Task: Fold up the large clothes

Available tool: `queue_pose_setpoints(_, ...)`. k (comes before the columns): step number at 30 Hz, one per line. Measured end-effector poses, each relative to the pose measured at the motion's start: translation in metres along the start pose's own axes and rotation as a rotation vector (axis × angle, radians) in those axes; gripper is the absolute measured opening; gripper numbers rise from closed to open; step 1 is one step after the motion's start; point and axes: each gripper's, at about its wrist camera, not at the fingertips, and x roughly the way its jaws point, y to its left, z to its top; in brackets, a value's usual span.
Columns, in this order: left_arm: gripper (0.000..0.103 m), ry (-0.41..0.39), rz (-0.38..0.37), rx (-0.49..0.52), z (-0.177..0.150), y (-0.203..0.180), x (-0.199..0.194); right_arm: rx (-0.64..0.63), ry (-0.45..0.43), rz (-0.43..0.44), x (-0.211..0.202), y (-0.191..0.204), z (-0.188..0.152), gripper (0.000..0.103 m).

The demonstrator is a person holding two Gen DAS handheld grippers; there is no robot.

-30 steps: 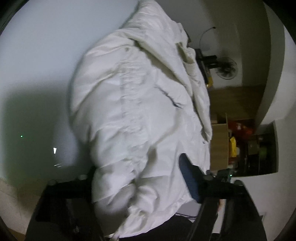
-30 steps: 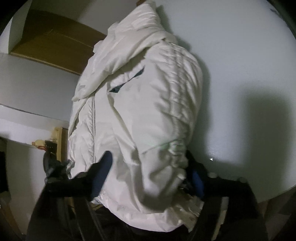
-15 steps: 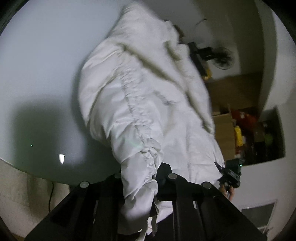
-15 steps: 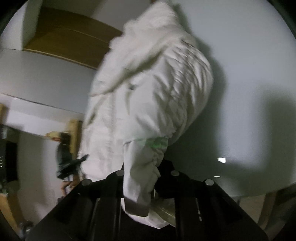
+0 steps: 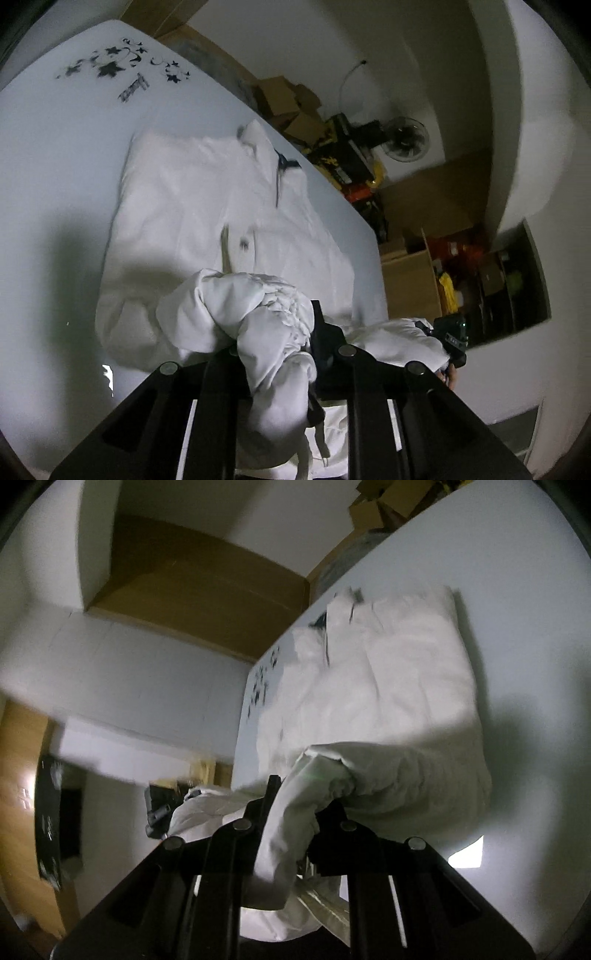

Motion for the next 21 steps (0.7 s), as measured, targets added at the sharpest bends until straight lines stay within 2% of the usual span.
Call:
queue_pose_setpoints(2,0.018,0.012,-0.009,-0.077,0.038,0.007,0.024,0.048,0.004,-0.011,0.018,-0.004,0.034,0.015)
queue_pose_setpoints(5,0.018,0.028,0.067,-0.123,0.082,0.025,0.062,0.112,0.027,-0.062,0.048,-0.018,0.079,0.015)
queue_pose_setpoints(8,0.018,0.056,0.161,-0.171,0.115,0.047,0.105,0.176,0.046,-0.119,0.079,-0.037,0.118,0.015)
queue_pose_setpoints(12,0.018,0.091,0.183,-0.241,0.151,0.083,0.147,0.275,0.078,-0.147,0.115,-0.076,0.157,0.015)
queue_pose_setpoints(15,0.018,0.099,0.206,-0.246,0.174,0.095,0.167,0.317,0.094,-0.163,0.134,-0.095,0.174,0.015)
queue_pose_setpoints(21,0.019,0.083,0.295,-0.163,0.2,0.095,0.198,0.36,0.084,-0.172,0.163,-0.119,0.204,0.015)
